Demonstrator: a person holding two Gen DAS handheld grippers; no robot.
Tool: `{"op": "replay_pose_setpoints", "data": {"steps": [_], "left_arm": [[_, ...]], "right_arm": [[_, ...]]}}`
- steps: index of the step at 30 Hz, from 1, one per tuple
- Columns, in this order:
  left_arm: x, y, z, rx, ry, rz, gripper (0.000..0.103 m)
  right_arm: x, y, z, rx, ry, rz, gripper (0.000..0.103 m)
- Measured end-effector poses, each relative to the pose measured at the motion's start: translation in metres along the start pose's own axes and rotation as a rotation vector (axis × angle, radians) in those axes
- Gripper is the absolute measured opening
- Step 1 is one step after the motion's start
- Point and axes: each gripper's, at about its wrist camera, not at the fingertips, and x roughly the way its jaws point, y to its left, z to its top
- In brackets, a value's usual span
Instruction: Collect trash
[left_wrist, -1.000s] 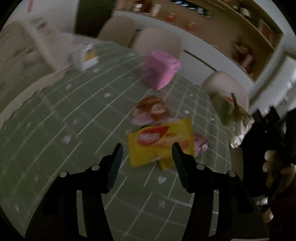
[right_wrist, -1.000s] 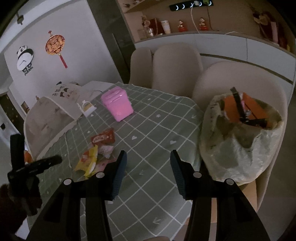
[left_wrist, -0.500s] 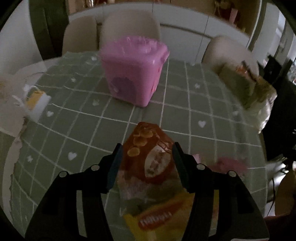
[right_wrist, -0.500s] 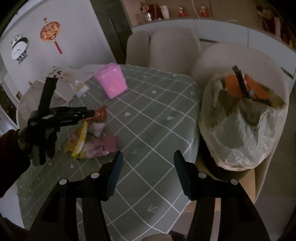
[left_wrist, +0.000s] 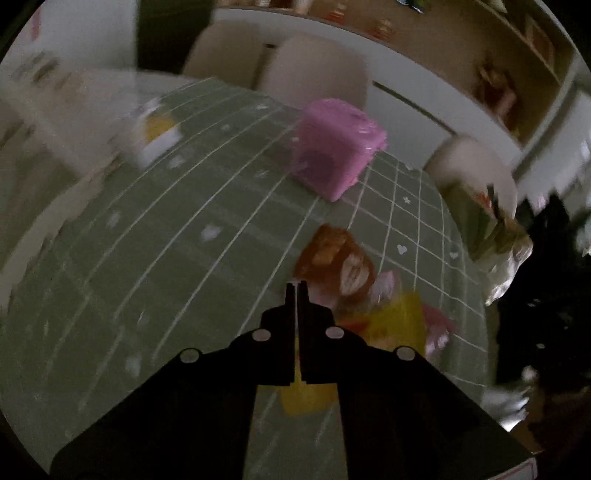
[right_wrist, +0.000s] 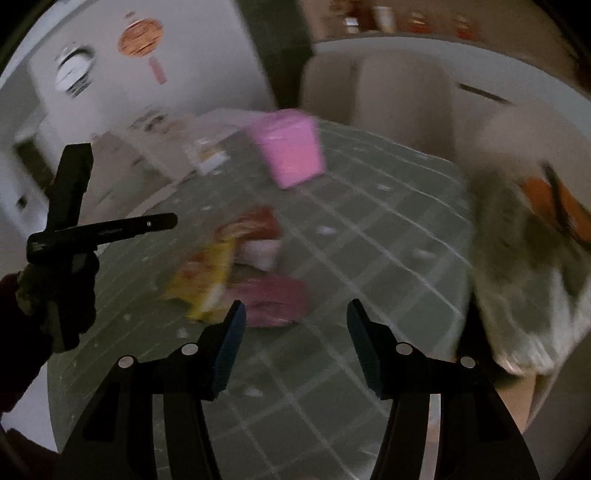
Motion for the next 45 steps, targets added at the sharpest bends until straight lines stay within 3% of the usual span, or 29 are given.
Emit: {"op": "replay_pose_setpoints", "data": {"steps": [2, 5, 10, 14, 18, 22, 27, 31, 35, 37, 38, 42, 45], "left_arm": [[-0.013, 0.009, -0.016, -0.048, -0.013, -0.005, 0.004], [-0.028, 0.024, -0.043, -0.134, -0.010, 0.004, 0.021], [-0.046, 0.031, -0.079, -0.209, -0.012, 0.036, 0.029], [-0.062, 0.039, -0.101, -0.271, -0.018, 0.020, 0.032], [-0.070, 0.040, -0.117, -0.264, -0.020, 0.021, 0.036], [-0.074, 0.041, -0.124, -0.266, -0.018, 0.016, 0.036], [-0.088, 0.041, -0.133, -0.258, -0.036, 0.024, 0.039], [-0.098, 0.042, -0.140, -0.262, -0.038, 0.047, 0.040], [-0.105, 0.038, -0.143, -0.236, -0.041, 0.056, 0.040], [-0.106, 0.034, -0.141, -0.208, -0.044, 0.057, 0.040], [-0.106, 0.032, -0.140, -0.202, -0.045, 0.056, 0.040], [-0.100, 0.022, -0.131, -0.172, -0.045, 0.036, 0.040], [-0.093, 0.014, -0.123, -0.145, -0.046, 0.014, 0.041]], "right_arm": [[0.015, 0.022, 0.009, -0.095, 0.031, 0.034, 0.054], [0.040, 0.035, 0.023, -0.180, 0.032, 0.024, 0.054], [0.081, 0.016, 0.036, -0.100, 0.090, 0.076, 0.054], [0.081, 0.014, 0.014, -0.027, 0.144, 0.145, 0.054], [0.064, 0.042, -0.021, -0.140, 0.160, 0.133, 0.054], [0.058, 0.069, -0.033, -0.274, 0.178, 0.080, 0.054], [0.036, 0.088, -0.027, -0.358, 0.085, 0.138, 0.054], [0.057, 0.103, -0.024, -0.489, 0.108, 0.093, 0.054], [0.083, 0.095, -0.030, -0.459, 0.198, 0.070, 0.054], [0.075, 0.094, -0.037, -0.442, 0.185, 0.053, 0.047], [0.069, 0.093, -0.042, -0.425, 0.188, 0.060, 0.036], [0.041, 0.081, -0.057, -0.345, 0.173, 0.054, 0.017], [0.018, 0.065, -0.061, -0.247, 0.130, 0.025, 0.015]]}}
